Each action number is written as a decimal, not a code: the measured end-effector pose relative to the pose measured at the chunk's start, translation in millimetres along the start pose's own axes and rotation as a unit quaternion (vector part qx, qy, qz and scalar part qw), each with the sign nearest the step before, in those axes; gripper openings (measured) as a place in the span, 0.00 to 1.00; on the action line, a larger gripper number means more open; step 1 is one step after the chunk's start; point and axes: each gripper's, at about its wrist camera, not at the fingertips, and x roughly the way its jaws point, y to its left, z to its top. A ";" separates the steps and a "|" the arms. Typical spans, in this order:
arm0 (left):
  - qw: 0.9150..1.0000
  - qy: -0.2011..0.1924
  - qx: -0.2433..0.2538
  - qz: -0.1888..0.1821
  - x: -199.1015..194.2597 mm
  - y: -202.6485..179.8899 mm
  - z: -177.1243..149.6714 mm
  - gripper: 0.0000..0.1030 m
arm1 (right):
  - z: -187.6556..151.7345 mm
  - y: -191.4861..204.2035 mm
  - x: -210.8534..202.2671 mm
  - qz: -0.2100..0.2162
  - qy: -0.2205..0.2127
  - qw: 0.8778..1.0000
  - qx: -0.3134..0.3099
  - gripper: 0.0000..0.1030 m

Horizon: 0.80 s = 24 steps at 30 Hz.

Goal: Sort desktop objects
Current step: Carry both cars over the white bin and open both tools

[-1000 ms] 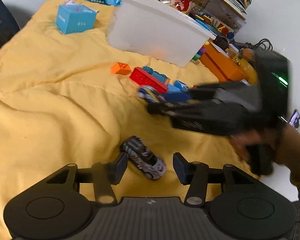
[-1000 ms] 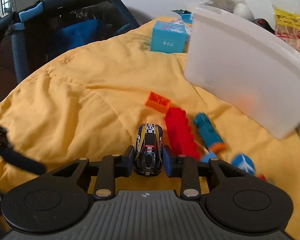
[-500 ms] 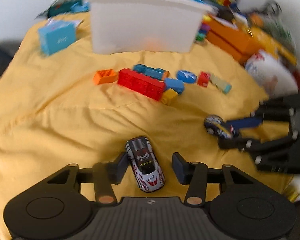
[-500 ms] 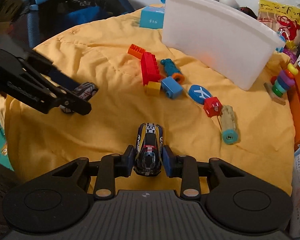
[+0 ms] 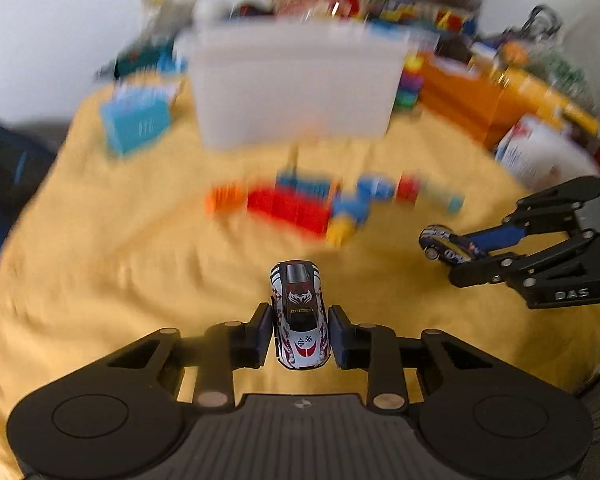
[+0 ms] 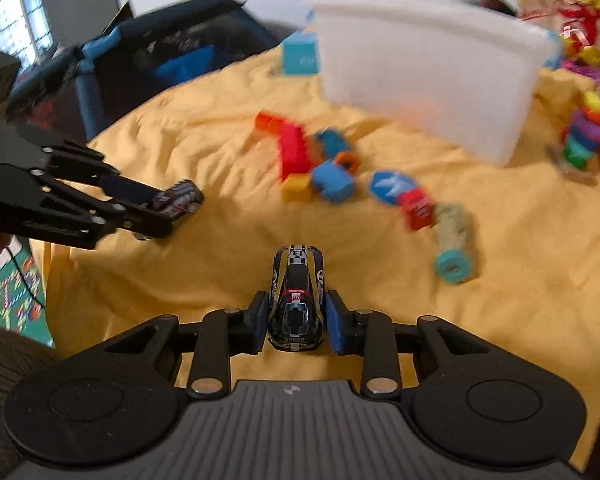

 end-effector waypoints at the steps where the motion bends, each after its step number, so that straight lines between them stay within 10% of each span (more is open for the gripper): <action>1: 1.000 -0.020 0.010 -0.003 -7.2 0.4 12.0 0.33 | 4.4 -2.3 -6.3 -0.010 -0.011 1.000 -0.002 0.32; 13: 0.970 -0.216 0.111 -0.029 -30.5 25.1 183.0 0.33 | 123.5 -33.0 -68.4 -0.125 -0.189 0.974 0.012 0.32; 24: 0.982 -0.156 0.107 0.017 67.1 47.1 232.9 0.34 | 206.1 -96.0 -18.1 -0.211 -0.181 0.958 0.069 0.34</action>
